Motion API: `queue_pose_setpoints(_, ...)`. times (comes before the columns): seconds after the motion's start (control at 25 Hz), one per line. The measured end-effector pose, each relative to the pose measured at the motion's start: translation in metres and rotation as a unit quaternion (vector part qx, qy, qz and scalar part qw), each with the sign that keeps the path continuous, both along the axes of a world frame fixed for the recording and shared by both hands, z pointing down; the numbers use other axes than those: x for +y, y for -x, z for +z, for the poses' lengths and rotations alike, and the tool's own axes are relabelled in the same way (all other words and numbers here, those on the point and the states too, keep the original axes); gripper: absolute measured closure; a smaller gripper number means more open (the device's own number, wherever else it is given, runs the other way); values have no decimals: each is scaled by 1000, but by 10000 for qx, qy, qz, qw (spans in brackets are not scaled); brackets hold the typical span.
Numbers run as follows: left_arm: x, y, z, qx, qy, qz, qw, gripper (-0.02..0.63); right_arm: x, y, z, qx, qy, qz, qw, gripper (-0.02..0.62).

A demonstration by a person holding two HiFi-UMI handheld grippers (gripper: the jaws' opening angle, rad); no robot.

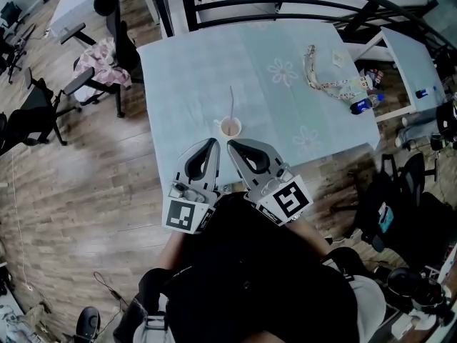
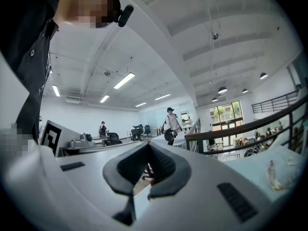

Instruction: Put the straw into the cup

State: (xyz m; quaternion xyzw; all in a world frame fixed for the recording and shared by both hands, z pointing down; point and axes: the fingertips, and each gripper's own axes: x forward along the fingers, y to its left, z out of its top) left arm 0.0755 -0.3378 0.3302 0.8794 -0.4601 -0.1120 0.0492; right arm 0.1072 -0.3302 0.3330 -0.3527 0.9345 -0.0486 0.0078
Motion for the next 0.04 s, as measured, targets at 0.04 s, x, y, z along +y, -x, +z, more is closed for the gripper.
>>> queue_pose_setpoints(0.04,-1,0,2,-32,11,4,10000,592,-1,-1,1,2,3,9,10000,588)
